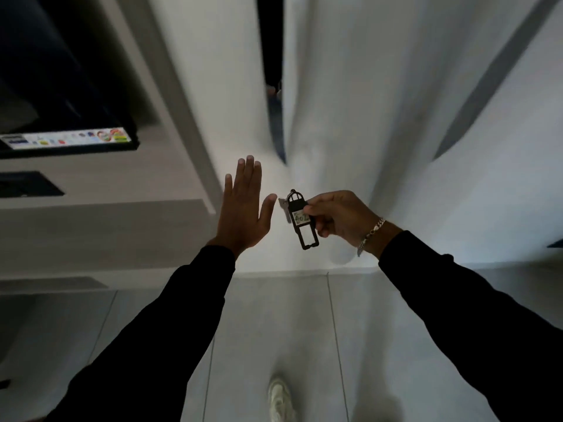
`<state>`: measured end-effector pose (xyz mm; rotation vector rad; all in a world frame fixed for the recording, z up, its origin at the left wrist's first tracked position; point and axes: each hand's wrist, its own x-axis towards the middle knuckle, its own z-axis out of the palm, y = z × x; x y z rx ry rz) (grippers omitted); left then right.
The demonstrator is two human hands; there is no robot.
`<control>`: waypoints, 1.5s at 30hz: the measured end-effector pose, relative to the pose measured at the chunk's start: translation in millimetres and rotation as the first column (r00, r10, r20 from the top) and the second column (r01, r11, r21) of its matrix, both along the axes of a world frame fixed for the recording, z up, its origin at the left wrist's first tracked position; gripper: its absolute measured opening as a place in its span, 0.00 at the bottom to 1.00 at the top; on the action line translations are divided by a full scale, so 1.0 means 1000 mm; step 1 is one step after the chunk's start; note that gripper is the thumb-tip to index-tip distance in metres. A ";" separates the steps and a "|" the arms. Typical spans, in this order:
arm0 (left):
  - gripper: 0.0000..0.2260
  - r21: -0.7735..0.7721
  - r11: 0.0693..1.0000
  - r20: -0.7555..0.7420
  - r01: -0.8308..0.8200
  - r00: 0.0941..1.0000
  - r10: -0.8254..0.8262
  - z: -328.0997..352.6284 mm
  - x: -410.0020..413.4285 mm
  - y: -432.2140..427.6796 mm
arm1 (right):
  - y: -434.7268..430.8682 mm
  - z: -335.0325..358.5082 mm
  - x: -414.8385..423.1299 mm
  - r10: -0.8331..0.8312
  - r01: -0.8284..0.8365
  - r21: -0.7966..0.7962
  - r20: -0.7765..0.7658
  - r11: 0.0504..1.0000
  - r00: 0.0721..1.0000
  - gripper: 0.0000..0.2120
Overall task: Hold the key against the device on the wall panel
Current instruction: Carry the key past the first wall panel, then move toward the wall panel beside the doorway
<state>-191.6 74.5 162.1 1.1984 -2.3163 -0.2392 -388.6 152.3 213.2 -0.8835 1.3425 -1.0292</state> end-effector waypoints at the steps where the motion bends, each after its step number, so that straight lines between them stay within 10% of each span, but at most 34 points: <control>1: 0.32 -0.023 1.000 -0.005 0.022 1.000 -0.022 0.008 -0.018 0.007 | 0.013 0.008 -0.016 -0.009 0.009 -0.019 -0.009 1.000 1.000 0.08; 27: 0.28 -0.444 0.817 -0.179 0.367 0.858 -0.482 0.125 -0.462 0.069 | 0.168 0.097 -0.420 -0.332 0.274 -0.365 -0.105 0.890 0.937 0.05; 45: 0.29 -0.425 0.743 -0.183 0.517 0.755 -0.630 0.134 -0.816 0.122 | 0.246 0.109 -0.727 -0.426 0.362 -0.410 -0.076 0.837 0.901 0.05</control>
